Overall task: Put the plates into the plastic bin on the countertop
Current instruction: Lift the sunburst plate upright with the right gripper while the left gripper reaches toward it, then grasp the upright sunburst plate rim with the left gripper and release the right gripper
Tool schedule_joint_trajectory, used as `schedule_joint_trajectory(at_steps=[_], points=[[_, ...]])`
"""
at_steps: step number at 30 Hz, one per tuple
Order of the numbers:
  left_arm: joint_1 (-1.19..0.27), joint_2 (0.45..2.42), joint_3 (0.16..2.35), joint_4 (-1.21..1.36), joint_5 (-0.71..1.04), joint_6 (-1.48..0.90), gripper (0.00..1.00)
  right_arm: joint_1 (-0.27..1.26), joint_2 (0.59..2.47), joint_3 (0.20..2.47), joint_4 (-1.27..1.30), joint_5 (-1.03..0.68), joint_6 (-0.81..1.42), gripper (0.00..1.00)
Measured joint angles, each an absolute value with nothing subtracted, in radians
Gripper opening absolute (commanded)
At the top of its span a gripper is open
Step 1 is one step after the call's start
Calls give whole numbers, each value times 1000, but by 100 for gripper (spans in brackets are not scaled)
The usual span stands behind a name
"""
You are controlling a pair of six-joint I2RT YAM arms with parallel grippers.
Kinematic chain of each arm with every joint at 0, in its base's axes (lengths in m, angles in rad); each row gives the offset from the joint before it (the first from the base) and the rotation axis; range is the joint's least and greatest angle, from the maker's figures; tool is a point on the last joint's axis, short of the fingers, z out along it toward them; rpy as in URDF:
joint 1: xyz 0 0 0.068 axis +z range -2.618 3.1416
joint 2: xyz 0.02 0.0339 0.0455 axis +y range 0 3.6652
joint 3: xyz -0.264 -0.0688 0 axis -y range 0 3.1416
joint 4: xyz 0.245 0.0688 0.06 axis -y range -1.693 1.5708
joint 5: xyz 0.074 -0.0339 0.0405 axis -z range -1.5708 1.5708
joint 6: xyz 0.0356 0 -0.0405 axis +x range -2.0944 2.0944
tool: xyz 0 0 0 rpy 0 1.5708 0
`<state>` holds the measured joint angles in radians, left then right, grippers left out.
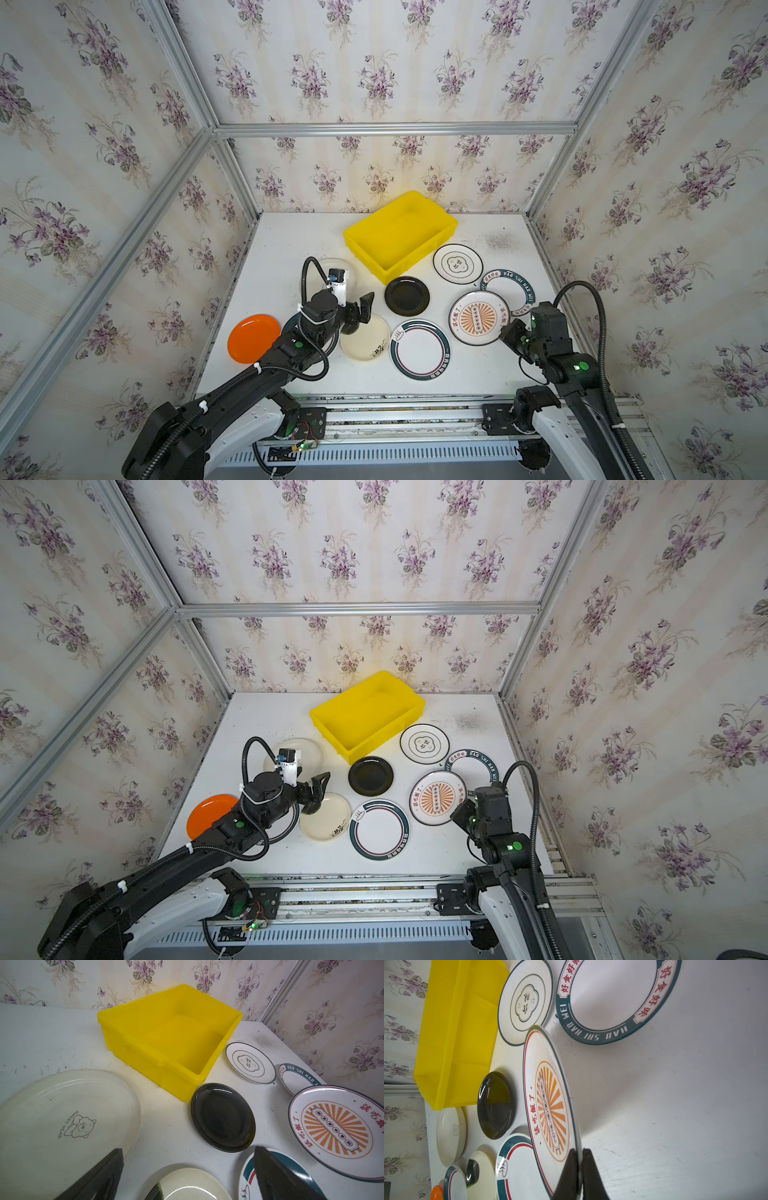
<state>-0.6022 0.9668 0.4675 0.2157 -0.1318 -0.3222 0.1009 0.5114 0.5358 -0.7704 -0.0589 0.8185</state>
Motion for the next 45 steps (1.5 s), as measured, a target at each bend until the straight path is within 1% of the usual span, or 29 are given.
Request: schedule_joint_trajectory(at_steps=[10,19,21,23,27,31,33,38,44,45], points=[[-649,997,559,190,-102,-357,100,101,500,569,-666,-198,862,0],[-722,1105,664,165,-55,-380,99,101,512,558,-509,-307,902,0],[-738,1142,690,166,-44,-387,95,101,513,550,-479,-326,906,0],[-746,1182,713,167,-17,-393,89,101,512,545,-453,-343,908,0],[-752,1277,762,177,40,-413,83,101,504,527,-406,-371,907,0],[-773,1342,814,179,96,-433,78,101,484,500,-376,-395,901,0],[-781,1369,839,186,117,-440,78,101,467,484,-364,-403,901,0],[-788,1441,887,209,187,-477,71,101,409,447,-345,-413,908,0],[-794,1500,932,242,261,-516,56,101,389,396,-318,-433,926,0],[-796,1507,939,245,267,-519,52,101,389,388,-315,-439,928,0]])
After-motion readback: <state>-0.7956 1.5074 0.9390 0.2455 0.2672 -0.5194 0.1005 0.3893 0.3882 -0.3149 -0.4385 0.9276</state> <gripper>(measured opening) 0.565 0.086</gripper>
